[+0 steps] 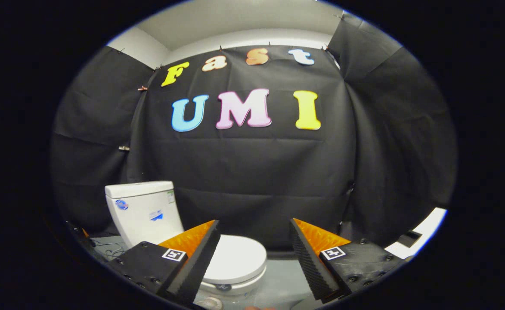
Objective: Open the toilet lid.
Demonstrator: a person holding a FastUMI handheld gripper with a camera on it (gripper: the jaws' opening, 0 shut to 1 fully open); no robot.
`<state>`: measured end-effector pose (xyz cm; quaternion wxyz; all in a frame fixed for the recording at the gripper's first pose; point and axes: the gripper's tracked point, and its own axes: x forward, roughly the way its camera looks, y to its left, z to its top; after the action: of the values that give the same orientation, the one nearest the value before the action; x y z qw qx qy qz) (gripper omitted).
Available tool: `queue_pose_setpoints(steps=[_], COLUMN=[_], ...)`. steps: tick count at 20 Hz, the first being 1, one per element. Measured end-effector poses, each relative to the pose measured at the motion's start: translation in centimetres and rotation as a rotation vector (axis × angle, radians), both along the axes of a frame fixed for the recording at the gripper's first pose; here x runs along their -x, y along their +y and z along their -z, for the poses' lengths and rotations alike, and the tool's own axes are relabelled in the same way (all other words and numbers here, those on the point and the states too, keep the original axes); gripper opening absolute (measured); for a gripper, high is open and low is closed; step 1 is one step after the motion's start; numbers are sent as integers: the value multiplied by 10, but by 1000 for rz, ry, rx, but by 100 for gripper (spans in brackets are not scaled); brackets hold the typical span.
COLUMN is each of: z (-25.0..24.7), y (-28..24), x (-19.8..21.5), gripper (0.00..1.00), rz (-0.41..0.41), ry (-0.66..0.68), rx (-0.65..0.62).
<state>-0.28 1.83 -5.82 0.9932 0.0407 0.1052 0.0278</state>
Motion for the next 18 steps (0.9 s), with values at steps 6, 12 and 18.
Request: queue_pose_setpoints(steps=[6,12,18], z=[119,190,261], y=[34,39,50], x=[15,28,23], gripper=[99,99,95], rz=[-71,-61,0], ry=[415,632,795], rx=[-223,-374,-586])
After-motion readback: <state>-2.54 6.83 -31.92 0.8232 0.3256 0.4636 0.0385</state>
